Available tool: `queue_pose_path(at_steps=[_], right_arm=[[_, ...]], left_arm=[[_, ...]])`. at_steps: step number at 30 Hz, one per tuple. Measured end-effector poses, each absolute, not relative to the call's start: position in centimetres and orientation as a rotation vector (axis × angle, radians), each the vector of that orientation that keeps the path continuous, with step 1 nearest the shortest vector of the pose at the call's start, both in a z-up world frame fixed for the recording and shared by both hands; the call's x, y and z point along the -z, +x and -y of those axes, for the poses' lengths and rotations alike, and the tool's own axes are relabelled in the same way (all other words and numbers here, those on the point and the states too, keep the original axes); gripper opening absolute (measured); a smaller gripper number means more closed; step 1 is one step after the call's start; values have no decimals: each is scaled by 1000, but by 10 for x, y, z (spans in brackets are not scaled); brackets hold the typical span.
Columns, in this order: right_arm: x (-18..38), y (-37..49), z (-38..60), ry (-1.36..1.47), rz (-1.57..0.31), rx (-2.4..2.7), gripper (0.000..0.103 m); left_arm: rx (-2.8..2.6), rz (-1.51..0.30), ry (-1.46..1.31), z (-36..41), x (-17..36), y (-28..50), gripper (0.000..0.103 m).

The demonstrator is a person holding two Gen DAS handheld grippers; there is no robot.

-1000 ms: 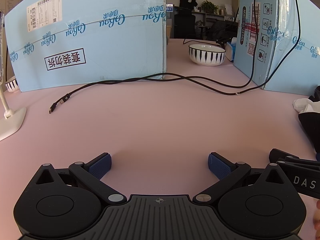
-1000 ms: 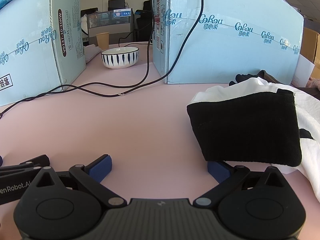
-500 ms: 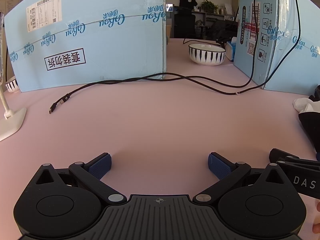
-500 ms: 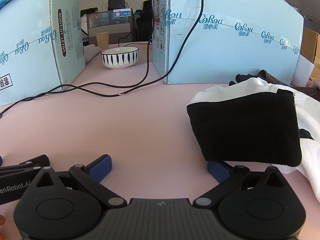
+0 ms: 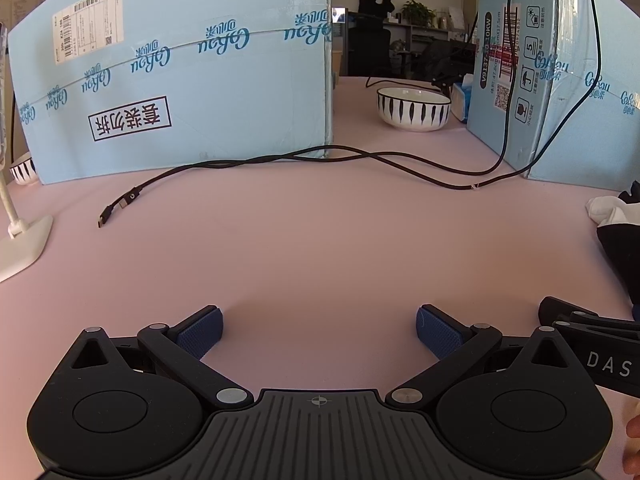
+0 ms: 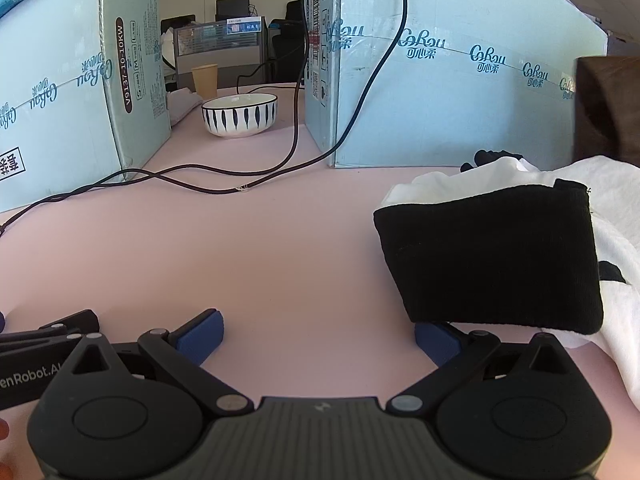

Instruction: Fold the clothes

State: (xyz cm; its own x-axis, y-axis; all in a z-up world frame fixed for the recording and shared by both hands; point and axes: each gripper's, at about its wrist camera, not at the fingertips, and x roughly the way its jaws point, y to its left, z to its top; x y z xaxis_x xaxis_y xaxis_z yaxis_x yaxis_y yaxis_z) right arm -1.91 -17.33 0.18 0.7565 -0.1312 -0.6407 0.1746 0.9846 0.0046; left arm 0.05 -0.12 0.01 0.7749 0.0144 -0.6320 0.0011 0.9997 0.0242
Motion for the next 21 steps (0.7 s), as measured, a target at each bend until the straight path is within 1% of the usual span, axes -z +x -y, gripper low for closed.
queue_pose_path(at_steps=[21], right_arm=[[-1, -19, 175, 73, -691, 167, 103]], left_arm=[[-9, -684, 20, 1, 0, 3, 103]])
